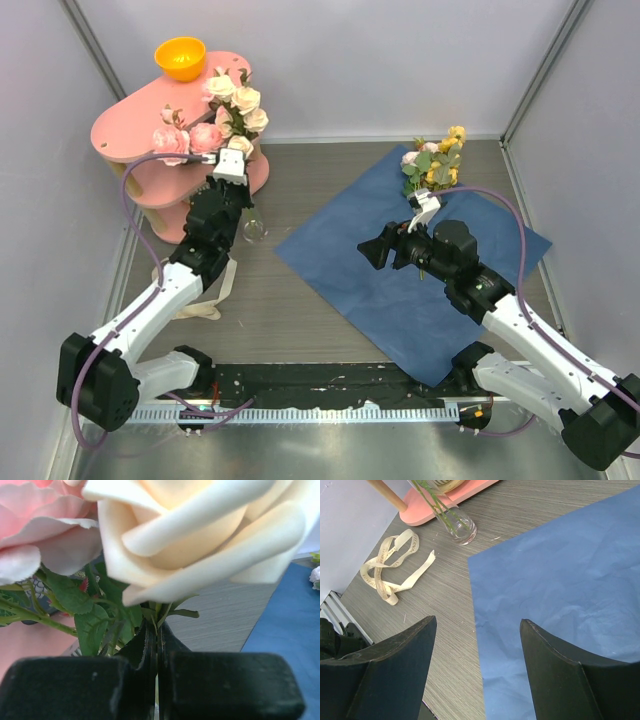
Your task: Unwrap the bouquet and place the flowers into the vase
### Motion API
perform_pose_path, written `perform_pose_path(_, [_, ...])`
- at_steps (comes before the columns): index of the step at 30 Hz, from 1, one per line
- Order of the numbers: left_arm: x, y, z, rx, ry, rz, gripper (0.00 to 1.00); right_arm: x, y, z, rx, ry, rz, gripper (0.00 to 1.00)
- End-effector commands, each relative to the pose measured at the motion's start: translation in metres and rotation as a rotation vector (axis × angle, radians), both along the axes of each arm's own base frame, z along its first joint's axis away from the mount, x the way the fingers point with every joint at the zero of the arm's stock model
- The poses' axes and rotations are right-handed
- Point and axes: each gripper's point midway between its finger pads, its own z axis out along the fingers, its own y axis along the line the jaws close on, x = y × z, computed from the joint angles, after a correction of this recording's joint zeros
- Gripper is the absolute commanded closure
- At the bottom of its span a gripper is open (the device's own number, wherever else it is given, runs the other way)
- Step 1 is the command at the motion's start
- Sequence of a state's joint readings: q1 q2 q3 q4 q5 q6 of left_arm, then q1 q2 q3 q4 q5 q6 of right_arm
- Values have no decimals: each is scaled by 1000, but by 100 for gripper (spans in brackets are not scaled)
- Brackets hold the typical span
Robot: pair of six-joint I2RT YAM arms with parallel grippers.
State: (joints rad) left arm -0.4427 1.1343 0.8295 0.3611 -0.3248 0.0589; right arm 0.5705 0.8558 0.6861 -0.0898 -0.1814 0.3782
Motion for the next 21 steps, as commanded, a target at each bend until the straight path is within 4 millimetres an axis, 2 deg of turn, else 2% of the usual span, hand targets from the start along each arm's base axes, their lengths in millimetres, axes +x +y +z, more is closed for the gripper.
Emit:
perform_pose_path(1, [-1,7,6,-62,-31,40,100,2,4,14,39,-39,5,27])
perform_pose_path(8, [-3,7,-10,-99,2,48,100,3,5,10,36,-20,-2,27])
perform_pose_path(10, [-4,5,-11,-91,18,41,95,6,3,7,30,-3,-22,26])
perform_pose_path(11, [-5,4,-10,-92,21,38,90,9,3,2,19,14,-35,26])
perform_pose_path(12, [-6,4,-8,-92,32,41,79,13,2,3,16,21,-53,26])
perform_pose_path(14, [-8,7,-3,-97,32,57,65,22,-5,-13,-30,85,-122,26])
perform_pose_path(15, [-11,10,4,-110,20,62,48,27,-7,-11,-39,94,-148,26])
perform_pose_path(16, [-13,12,8,-117,14,69,43,29,-10,-17,-64,125,-172,26])
perform_pose_path(18, [-21,17,19,-136,-2,75,31,45,-22,-26,-124,150,-268,26])
perform_pose_path(19, [-25,17,23,-151,-6,66,29,48,-31,-37,-175,189,-318,25])
perform_pose_path(21, [-33,12,33,-175,-4,23,24,67,-48,-47,-248,233,-429,25])
